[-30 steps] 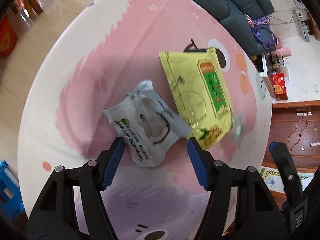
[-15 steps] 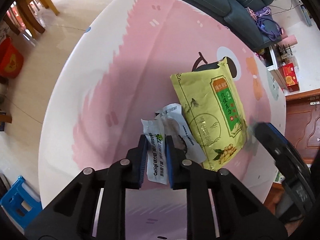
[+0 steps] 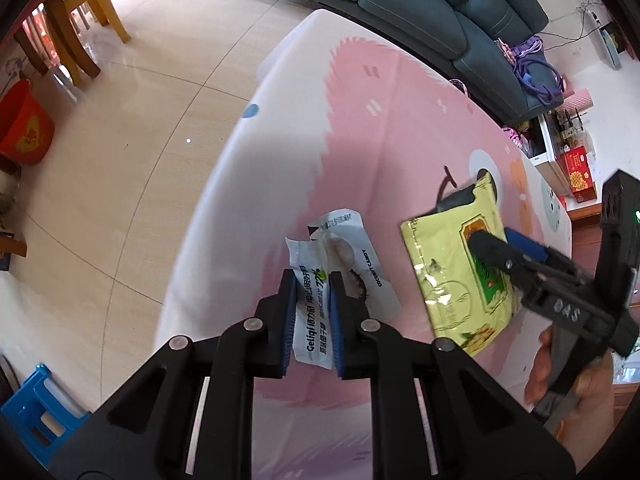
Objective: Collect trash
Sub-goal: 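Grasp the white wrapper with the left tool while the right tool grasps the yellow snack bag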
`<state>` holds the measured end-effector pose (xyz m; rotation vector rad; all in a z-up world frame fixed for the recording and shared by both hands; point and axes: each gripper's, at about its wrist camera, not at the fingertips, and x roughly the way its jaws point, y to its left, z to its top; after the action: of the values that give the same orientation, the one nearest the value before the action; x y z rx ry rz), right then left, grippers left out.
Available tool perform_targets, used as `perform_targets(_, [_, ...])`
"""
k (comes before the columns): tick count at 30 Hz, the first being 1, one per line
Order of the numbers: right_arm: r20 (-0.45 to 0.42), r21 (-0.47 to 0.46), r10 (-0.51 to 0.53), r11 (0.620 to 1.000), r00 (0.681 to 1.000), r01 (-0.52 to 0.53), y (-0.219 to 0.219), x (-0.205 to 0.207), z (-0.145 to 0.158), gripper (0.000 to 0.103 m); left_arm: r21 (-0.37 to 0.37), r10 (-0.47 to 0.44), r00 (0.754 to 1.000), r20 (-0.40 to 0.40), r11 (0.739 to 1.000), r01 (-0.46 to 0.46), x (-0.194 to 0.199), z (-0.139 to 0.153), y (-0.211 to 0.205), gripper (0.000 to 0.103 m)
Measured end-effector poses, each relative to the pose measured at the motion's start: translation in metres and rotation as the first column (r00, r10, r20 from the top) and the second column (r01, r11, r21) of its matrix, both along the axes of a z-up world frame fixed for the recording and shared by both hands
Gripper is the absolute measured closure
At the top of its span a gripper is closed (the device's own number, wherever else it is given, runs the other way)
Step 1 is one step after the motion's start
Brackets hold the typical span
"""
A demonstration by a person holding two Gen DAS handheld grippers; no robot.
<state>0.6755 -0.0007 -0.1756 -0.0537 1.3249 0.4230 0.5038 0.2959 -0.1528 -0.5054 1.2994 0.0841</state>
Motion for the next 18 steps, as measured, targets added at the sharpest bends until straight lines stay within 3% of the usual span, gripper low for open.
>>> perform_targets(8, [0.008,-0.144,0.172,0.975,0.985,-0.169,0.028,0.002,-0.013,0.018,-0.027,-0.026,1.000,0.009,0.999,0.026,-0.004,-0.002,0.004,0.091])
perform_targets(11, [0.011,-0.159,0.200,0.968,0.980,-0.196,0.034,0.002,-0.012,0.042,-0.024,-0.041,0.999,0.010,0.999,0.041,-0.004,-0.003,0.000,0.091])
perform_targets(13, [-0.007,-0.146,0.200,0.969,0.980,-0.199,0.037,0.003,-0.010,0.090,-0.027,-0.047,0.999,0.008,0.999,0.048,-0.004,-0.004,-0.004,0.091])
perform_targets(14, [-0.042,-0.101,0.196,0.975,0.980,-0.200,0.036,0.002,-0.010,0.094,-0.028,-0.050,0.999,0.008,0.998,0.051,-0.004,-0.004,-0.005,0.091])
perform_targets(18, [-0.012,-0.125,0.219,0.968,0.976,-0.219,0.041,-0.012,-0.005,0.099,-0.016,-0.075,0.997,0.019,0.997,0.076,-0.009,0.001,-0.011,0.091])
